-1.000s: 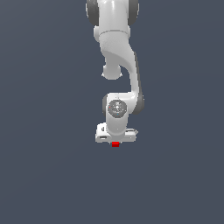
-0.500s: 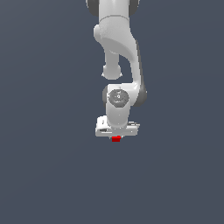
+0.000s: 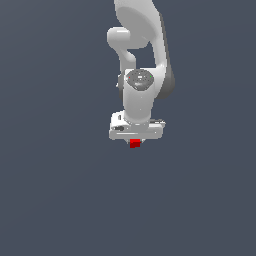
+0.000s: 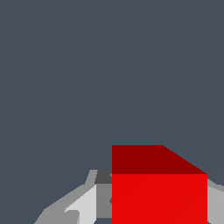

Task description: Pick up the red cube and move it to a goal position.

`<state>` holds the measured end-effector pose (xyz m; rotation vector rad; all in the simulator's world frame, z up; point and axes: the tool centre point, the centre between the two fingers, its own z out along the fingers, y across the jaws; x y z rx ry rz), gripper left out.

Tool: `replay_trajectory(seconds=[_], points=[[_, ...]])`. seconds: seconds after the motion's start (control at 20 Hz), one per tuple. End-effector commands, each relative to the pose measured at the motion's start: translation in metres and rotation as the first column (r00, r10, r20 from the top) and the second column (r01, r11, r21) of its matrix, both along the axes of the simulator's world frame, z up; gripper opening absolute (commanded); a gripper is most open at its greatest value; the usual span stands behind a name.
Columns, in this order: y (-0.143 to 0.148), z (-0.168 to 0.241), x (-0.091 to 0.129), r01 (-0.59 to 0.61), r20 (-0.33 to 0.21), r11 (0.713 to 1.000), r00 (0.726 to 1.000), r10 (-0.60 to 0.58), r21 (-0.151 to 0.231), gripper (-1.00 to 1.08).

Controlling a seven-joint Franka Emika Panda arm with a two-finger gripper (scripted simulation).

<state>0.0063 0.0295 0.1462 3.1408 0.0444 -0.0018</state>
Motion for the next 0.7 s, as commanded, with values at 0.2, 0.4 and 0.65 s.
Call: replay_trajectory(seconds=[0.2, 0.4, 0.65], points=[[0.006, 0.069, -0.022, 0.0, 0.001, 1.0, 1.0, 0.0, 0.0, -1.0], [0.01, 0.114, -0.036, 0.0, 0.001, 1.0, 1.0, 0.0, 0.0, -1.0], [0.015, 0.165, -0.05, 0.0, 0.001, 1.0, 1.0, 0.0, 0.0, -1.0]])
